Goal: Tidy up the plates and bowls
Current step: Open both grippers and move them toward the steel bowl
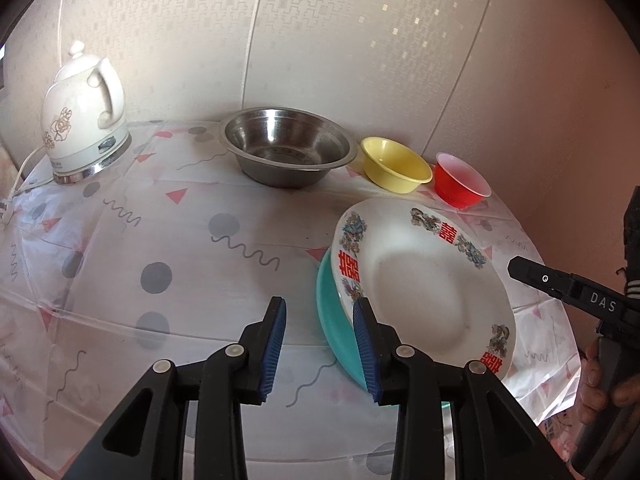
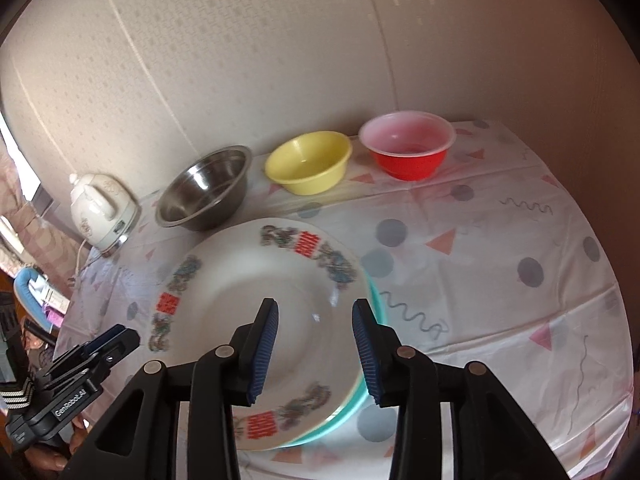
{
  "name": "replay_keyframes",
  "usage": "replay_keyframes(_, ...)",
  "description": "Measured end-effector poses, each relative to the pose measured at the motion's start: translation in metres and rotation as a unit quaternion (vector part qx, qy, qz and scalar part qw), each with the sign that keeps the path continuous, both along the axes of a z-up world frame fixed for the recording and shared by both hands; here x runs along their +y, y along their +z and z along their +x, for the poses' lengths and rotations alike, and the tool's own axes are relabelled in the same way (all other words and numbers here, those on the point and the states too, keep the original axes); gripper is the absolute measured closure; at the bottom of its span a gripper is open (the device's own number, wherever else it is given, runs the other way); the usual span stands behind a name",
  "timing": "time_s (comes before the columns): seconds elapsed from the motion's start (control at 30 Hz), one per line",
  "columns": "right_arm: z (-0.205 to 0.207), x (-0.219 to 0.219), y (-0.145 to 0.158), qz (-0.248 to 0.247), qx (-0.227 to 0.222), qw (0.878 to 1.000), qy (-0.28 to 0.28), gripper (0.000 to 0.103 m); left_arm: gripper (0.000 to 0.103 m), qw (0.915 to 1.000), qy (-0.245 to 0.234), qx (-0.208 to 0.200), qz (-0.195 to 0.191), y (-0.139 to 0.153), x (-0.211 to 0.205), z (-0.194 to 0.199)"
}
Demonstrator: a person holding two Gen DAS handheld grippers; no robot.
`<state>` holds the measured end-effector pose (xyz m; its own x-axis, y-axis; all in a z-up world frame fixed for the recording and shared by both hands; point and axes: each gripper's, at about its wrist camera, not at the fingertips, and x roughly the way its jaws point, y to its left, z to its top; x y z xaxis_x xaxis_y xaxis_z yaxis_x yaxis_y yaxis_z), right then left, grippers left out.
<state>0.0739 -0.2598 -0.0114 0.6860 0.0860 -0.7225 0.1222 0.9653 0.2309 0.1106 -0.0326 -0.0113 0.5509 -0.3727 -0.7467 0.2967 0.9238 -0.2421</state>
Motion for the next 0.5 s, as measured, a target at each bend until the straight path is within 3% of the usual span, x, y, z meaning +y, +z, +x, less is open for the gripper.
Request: replay_keyframes(0.5, 0.038, 0.038, 0.012, 0.031, 0.013, 0.997, 0.073, 0.063, 0.063, 0.9992, 0.035, 0.016, 0.006, -0.002, 0.018, 0.009)
